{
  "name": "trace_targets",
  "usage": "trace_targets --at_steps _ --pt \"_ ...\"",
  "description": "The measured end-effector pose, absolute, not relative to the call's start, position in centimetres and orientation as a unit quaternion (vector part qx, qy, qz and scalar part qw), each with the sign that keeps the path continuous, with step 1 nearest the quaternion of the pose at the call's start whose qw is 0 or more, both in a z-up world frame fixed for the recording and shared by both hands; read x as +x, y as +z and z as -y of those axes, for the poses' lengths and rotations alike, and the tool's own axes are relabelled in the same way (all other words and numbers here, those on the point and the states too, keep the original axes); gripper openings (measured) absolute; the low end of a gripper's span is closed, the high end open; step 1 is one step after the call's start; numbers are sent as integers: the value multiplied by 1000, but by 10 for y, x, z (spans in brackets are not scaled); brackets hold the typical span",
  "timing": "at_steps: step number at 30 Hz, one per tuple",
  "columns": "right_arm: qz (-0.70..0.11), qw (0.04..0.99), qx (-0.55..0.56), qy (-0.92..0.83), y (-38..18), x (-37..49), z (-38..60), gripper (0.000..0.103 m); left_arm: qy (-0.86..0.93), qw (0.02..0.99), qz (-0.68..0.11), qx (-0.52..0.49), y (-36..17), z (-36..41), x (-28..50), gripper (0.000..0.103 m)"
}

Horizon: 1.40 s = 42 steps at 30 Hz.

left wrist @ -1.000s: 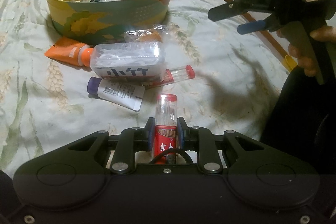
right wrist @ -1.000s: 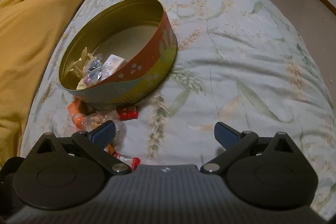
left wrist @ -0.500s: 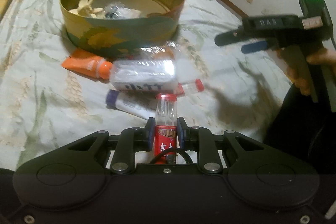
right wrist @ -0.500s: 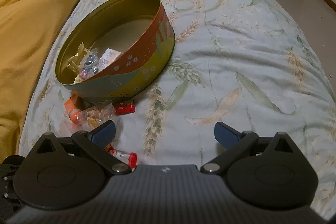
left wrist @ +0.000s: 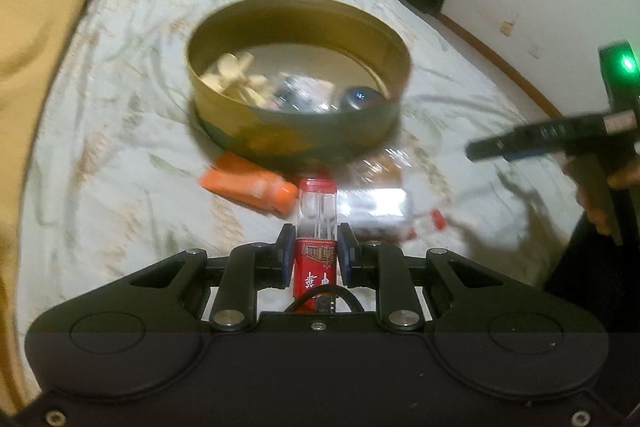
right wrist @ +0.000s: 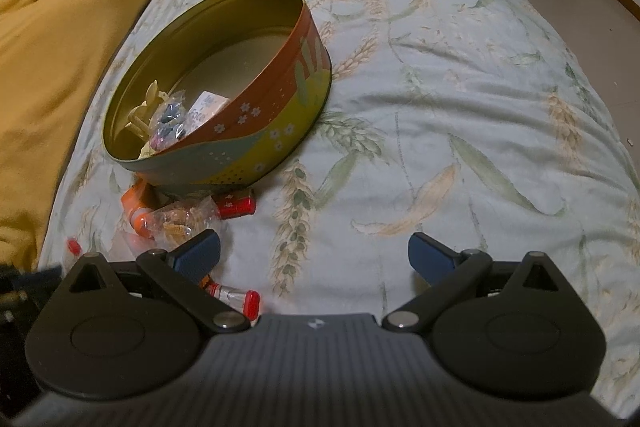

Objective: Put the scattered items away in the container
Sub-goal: 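Lift the red-capped tube and carry it over the tin with the left gripper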

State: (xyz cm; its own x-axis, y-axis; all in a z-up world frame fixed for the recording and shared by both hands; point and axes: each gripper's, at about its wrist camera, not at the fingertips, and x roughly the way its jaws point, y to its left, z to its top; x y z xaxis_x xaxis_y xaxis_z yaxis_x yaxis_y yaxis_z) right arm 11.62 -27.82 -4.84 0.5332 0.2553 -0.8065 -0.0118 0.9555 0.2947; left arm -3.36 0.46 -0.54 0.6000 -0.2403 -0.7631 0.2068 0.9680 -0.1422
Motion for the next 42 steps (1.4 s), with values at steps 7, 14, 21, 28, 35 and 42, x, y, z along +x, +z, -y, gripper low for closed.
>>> trace_targets --at_steps 7,14,21,28,35,42 --pt "-478 866 128 78 -49 116 278 103 -108 903 -415 -10 12 -22 -25 20" --pt "-477 866 126 79 -49 116 277 103 -105 911 -398 4 30 -28 -13 20" --pt "-476 868 113 86 -49 114 271 103 -105 919 -380 9 50 -31 5 20" --pt "-476 868 115 87 -49 115 271 103 -112 922 -371 14 66 -30 29 20" --pt "-474 868 116 91 -49 114 270 103 -119 923 -366 27 76 -20 58 20" --pt "-468 870 117 103 -48 114 269 103 -124 917 -377 36 74 -10 94 20"
